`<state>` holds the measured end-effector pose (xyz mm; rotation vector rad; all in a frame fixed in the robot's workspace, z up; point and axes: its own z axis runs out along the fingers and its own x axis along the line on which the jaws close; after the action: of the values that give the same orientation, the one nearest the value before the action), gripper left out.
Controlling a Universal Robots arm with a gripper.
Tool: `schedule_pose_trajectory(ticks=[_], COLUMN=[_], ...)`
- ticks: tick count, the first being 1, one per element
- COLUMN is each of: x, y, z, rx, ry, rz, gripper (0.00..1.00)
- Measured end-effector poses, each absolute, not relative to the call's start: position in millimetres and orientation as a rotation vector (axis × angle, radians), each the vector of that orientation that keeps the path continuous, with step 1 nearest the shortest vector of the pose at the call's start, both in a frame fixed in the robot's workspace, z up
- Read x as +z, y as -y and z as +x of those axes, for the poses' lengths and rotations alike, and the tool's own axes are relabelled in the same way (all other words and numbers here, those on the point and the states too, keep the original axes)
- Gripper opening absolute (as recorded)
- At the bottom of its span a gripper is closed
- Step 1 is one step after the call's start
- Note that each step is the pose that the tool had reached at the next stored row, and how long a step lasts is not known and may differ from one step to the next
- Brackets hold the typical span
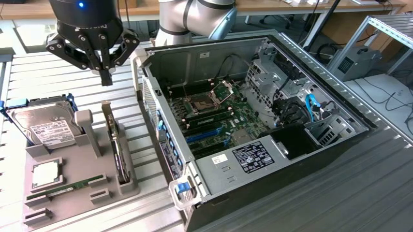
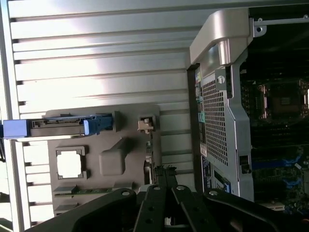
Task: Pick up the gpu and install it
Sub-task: 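Reach for the gpu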
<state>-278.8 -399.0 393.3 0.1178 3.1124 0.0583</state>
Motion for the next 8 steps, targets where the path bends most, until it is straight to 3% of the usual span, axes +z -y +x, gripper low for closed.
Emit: schedule_pose_trajectory(ticks=[8], x=[393.3], y=[398.9], z=[-284.6], rx=[0.058], ry=[-3.112], rz=[0.118], gripper=[0.11])
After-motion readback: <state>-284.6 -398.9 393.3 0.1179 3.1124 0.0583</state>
